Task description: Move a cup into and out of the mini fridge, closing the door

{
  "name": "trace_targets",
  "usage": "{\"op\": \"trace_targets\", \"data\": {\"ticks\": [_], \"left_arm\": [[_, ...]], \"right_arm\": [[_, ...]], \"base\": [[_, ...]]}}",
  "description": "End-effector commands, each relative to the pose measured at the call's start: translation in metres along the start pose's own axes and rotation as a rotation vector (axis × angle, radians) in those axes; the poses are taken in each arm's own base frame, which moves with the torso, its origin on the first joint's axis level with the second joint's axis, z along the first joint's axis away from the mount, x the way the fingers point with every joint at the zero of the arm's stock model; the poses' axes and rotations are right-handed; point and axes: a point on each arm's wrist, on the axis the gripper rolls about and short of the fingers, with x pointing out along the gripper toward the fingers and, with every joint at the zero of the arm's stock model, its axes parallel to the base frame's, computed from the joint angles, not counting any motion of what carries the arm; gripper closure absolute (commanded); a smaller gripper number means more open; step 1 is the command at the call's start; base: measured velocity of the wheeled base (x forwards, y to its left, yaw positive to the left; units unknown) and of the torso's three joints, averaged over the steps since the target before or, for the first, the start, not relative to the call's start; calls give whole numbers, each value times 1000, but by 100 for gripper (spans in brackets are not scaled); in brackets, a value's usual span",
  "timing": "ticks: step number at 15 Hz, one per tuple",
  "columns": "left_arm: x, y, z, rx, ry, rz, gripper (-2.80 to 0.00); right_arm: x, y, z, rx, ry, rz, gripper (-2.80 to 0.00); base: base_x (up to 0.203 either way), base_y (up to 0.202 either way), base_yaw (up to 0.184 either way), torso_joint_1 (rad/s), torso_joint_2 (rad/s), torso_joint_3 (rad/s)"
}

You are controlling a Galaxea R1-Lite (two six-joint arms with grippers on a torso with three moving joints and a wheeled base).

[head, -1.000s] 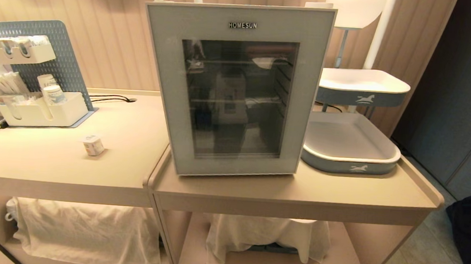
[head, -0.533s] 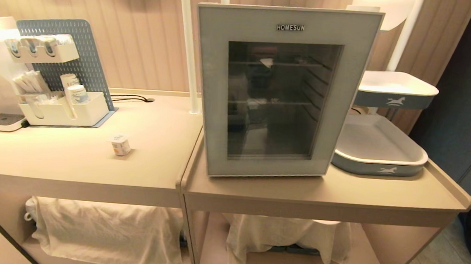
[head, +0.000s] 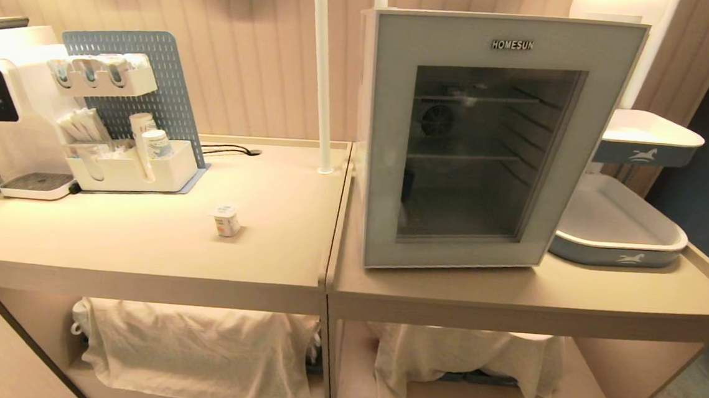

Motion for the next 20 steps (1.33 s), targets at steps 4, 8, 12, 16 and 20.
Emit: {"op": "trace_targets", "data": {"ticks": [4, 8, 12, 16, 20], "left_arm": [[0, 0, 0, -1, -2, 0, 0], [0, 0, 0, -1, -2, 0, 0], [0, 0, 0, -2, -2, 0, 0], [0, 0, 0, -2, -2, 0, 0], [0, 0, 0, -2, -2, 0, 0]], "right_arm": [[0, 0, 0, -1, -1, 1, 0], [0, 0, 0, -1, -1, 1, 0], [0, 0, 0, -1, -1, 1, 0], [0, 0, 0, 1, -2, -1, 0], [0, 0, 0, 4, -1, -1, 0]], "base": [[0, 192, 2, 3, 4, 3], [0, 193, 0, 0, 5, 3], [0, 192, 2, 6, 2, 1], [0, 195, 0, 1, 1, 2], [0, 194, -1, 3, 2, 3]]}}
